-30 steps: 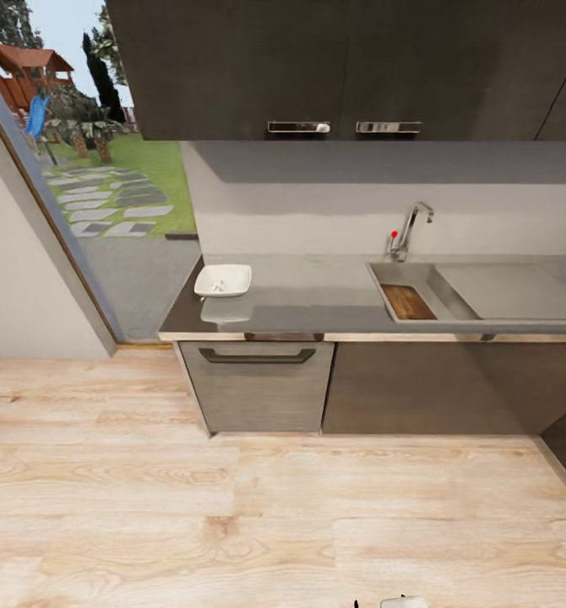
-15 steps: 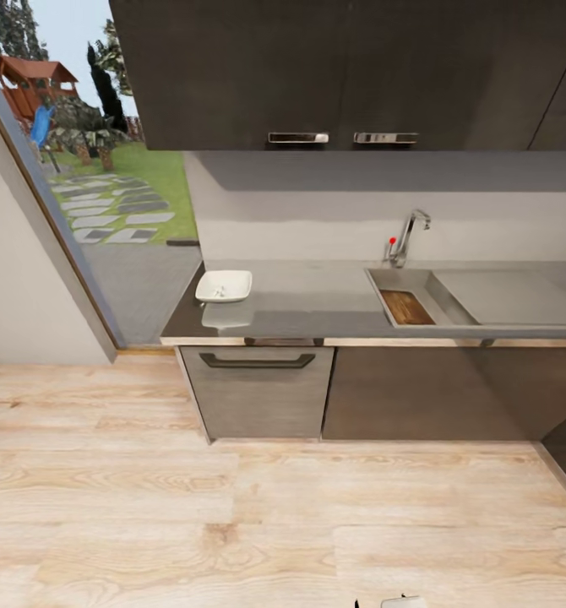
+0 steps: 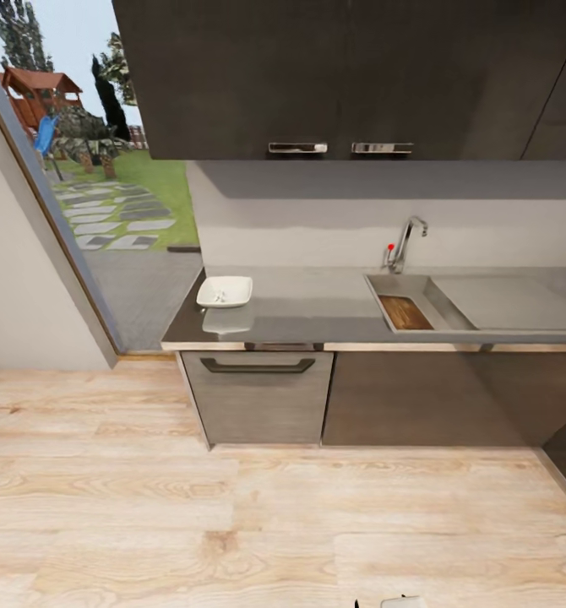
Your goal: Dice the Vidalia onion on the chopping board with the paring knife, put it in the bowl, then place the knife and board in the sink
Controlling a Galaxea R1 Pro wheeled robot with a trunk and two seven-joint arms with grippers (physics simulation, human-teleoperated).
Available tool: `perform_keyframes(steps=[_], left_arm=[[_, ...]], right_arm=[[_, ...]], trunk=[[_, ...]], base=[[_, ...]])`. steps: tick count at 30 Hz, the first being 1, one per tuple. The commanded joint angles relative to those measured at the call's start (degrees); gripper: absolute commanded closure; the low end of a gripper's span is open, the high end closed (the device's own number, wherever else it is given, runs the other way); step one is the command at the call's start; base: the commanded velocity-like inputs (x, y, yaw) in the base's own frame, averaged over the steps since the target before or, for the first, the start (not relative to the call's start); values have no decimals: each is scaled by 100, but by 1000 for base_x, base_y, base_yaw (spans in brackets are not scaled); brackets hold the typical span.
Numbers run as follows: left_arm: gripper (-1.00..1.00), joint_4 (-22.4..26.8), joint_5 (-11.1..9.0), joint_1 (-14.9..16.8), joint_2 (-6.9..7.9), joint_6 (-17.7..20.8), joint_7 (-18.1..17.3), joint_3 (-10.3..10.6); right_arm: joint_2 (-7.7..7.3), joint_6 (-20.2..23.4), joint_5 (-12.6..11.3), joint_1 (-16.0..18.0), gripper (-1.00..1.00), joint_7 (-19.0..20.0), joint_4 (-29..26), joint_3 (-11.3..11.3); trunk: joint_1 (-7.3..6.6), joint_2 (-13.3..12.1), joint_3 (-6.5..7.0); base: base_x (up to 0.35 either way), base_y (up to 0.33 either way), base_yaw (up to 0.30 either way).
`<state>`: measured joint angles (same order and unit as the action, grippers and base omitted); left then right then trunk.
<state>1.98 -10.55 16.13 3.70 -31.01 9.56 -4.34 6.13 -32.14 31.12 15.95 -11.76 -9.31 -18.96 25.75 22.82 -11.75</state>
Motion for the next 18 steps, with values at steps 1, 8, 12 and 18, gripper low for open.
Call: perform_keyframes(steps=[1, 8, 12, 18], left_arm=[[-100, -4, 21, 4, -1, -19, -2, -41], [-100, -4, 20, 4, -1, -19, -1, -41], [-100, -4, 22, 4, -1, -19, -1, -41], [-100, -4, 23, 4, -1, -19, -2, -41]], right_arm=[[3, -12, 61, 5, -100, -36, 6, -29], [3, -12, 61, 5, -100, -36, 7, -29], [3, -12, 61, 5, -100, -36, 8, -29], [3, -12, 61, 5, -100, -36, 8, -29]], trunk=[[3, 10, -1], [3, 10, 61], [3, 10, 97], [3, 10, 150]], base=[[0, 0, 0], [0, 0, 0], [0, 0, 0], [0, 0, 0]])
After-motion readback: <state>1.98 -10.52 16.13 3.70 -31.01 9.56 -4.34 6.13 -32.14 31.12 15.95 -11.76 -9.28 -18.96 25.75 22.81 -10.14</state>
